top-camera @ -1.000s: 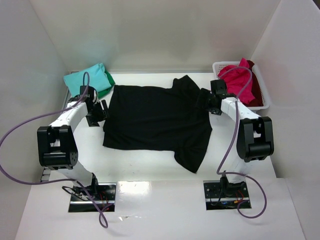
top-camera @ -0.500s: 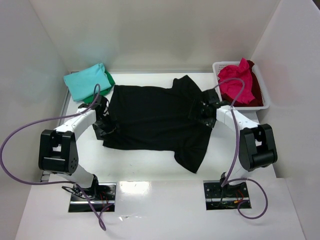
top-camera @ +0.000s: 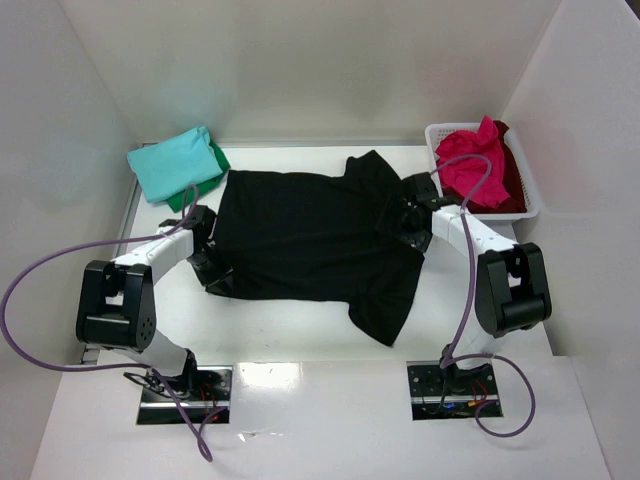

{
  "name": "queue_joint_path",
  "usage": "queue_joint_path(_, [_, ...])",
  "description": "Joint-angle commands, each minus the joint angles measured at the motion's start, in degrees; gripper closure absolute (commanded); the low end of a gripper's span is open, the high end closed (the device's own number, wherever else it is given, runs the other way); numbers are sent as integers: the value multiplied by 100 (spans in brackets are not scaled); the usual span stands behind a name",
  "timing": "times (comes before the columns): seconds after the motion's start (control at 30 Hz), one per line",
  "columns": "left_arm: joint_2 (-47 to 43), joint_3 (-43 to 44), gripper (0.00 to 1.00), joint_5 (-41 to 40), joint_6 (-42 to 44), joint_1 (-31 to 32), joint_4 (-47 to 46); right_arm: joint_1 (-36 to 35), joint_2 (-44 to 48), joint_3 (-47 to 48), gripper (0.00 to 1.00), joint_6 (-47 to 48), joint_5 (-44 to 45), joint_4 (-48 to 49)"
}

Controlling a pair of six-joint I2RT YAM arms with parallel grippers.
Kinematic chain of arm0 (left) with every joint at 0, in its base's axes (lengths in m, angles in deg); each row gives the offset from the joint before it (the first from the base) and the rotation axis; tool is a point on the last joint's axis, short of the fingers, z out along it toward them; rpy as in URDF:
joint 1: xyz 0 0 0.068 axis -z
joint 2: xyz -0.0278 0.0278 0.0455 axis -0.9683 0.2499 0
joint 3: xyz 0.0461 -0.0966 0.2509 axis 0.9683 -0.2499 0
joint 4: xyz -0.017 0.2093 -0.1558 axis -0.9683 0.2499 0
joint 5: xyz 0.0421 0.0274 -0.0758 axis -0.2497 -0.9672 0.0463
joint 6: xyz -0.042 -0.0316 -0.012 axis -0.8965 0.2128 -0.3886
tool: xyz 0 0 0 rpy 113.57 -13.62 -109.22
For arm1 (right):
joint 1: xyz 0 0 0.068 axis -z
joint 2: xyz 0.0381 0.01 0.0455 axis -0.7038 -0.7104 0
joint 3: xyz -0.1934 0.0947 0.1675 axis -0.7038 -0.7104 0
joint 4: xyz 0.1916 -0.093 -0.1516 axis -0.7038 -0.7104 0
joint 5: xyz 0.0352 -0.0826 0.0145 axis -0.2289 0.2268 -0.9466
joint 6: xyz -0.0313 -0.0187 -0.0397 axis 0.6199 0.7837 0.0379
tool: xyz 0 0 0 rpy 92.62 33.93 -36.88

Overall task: Fold and stack the t-shirts
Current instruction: Flatten out the tshirt

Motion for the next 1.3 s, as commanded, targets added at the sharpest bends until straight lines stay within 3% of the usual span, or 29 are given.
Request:
queue_joint_path(0.0, [-159,-311,69,221,-315,-14,-144,98,-356,777,0,129,85,268])
queue_joint_path(0.07, [-211,-365,74,221,-376,-14,-249,98,-410,927,0,182,84,268])
queue_joint_path(0.17, [-211,-417,91,160,-429,-14,-249,98,-463,1033,0,234,23,268])
queue_joint_path(0.27, [-264,-356,91,54,-429,-14,-144,98,-463,1033,0,235,23,268])
queue_joint_path(0.33, [-325,-207,80,54,-377,-14,-12,98,-463,972,0,235,23,216])
queue_joint_path(0.4, [-483,-49,61,-104,-377,-14,198,98,-271,727,0,235,23,215])
queue_joint_path(0.5, [-641,180,45,-332,-377,-14,375,98,-164,463,0,182,23,268])
queue_joint_path(0.53, [-642,267,32,-333,-377,-66,444,98,-112,410,0,182,23,268])
queue_joint_path(0.67, [-826,330,27,-473,-324,-260,559,98,-111,286,0,77,-30,320])
queue_joint_path(0.83, [-555,453,28,-974,-324,-260,621,98,-59,286,0,77,-30,374])
queue_joint_path(1.07, [-308,593,38,-1115,-324,-331,674,168,47,233,0,77,-30,374])
queue_joint_path(1.13, [-255,541,45,-1167,-324,-331,674,282,100,180,0,77,-30,426])
queue_joint_path(1.27, [-124,435,45,-975,-377,-392,612,335,100,180,0,77,-153,532])
